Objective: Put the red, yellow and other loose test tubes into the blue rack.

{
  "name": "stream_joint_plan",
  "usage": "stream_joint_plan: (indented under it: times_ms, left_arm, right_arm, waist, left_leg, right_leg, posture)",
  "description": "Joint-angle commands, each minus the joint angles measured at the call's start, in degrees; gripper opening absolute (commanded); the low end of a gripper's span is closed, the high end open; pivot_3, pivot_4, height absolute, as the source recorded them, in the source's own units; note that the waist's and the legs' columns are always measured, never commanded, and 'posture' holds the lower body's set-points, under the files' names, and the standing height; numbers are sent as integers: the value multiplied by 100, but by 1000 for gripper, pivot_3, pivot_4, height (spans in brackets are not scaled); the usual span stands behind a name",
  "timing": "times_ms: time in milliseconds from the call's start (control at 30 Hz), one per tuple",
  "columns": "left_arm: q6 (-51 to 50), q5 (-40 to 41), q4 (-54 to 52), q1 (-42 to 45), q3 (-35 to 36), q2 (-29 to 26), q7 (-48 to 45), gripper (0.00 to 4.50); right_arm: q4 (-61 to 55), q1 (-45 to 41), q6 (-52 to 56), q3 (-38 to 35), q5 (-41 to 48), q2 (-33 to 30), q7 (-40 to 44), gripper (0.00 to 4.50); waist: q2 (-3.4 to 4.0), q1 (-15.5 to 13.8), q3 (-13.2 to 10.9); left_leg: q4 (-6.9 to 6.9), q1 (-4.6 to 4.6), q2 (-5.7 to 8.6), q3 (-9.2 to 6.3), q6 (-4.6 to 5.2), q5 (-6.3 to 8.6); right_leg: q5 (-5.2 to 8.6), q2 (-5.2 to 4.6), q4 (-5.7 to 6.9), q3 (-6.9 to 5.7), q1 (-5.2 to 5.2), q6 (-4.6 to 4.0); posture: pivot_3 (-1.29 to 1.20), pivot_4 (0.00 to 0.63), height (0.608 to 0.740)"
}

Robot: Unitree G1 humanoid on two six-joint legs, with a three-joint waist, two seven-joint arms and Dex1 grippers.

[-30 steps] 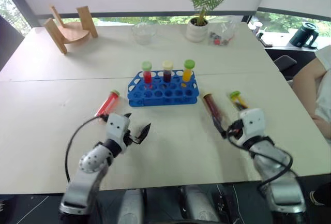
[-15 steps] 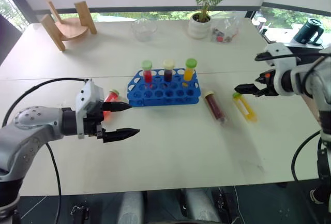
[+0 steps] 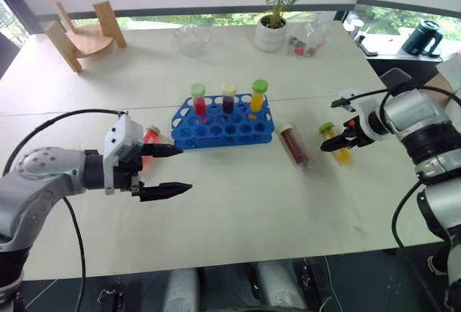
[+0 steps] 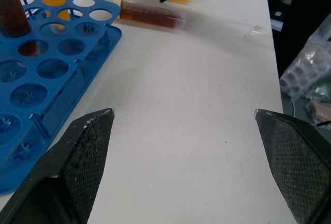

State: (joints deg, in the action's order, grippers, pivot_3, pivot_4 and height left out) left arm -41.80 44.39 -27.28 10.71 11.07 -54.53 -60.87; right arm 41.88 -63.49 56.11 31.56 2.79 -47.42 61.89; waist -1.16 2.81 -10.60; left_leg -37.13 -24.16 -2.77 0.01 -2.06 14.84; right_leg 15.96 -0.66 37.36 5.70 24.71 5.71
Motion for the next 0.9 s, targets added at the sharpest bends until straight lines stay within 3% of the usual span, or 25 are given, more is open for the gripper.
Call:
stream_joint_plan:
  times_ms: [33,100,133,267,433,533,600,767,900]
  left_arm:
    - [121,19,-126,-88,310,-98,-14,4500]
    - [138,5,-136,-135,358,-108,-8,4500]
    - [150,-5,-136,-157,381,-114,-4,4500]
    - [171,-8,-148,-233,485,-114,59,4500]
    - [193,-22,-173,-397,658,-91,182,4500]
    - [176,0,-190,-374,630,-43,287,4500]
    - [156,36,-180,-329,612,-32,329,4500]
    - [130,48,-103,-108,468,-3,427,4500]
    - [57,101,-184,-14,404,13,494,4500]
  right_arm:
    - [450,-140,-276,-64,-239,267,180,2053]
    - [597,-199,-337,-137,-348,345,242,1025]
    - [634,-250,-346,-204,-383,357,258,807]
    - [287,-425,-33,-706,-296,284,219,806]
    - [-2546,301,723,-2405,481,246,-399,806]
    - [-4701,1257,424,-4027,1228,1391,-1341,806]
    - [-5429,1656,75,-4512,1543,2012,-1708,806]
    - [-5641,2634,-2078,-4518,1785,3614,-2366,806]
    - [-4819,3009,-3737,-4174,1428,4011,-2408,806]
  waist:
    - [-2,15,1]
    - [-3,31,2]
    - [-3,45,2]
    - [1,93,0]
    - [27,108,-16]
    - [17,109,-10]
    - [20,108,-12]
    - [15,93,-9]
    - [16,110,-9]
  left_leg:
    - [0,4,0,-1,0,0]
    - [0,11,-1,-2,-1,-1]
    - [0,15,-1,-3,-1,-1]
    - [0,20,0,-3,-3,-2]
    - [5,16,0,-8,-2,-1]
    - [7,13,-2,-31,-2,-1]
    - [1,13,-3,-37,-3,-1]
    - [-13,15,6,-34,-28,-16]
    - [-14,26,6,-31,-37,-21]
  right_leg:
    - [0,2,3,0,-2,0]
    - [0,2,6,-1,-7,0]
    - [0,2,6,-1,-12,0]
    - [0,1,9,-2,-17,0]
    - [0,2,32,0,-2,0]
    - [6,11,45,-10,1,-4]
    - [6,13,57,-14,-1,-4]
    - [-1,1,66,-14,-11,7]
    - [-2,2,67,-11,-19,8]
  posture:
    - [0,150,740]
    - [0,150,740]
    - [0,150,740]
    - [0,150,740]
    - [0,150,740]
    - [0,150,740]
    - [0,150,740]
    - [0,150,740]
    - [0,150,740]
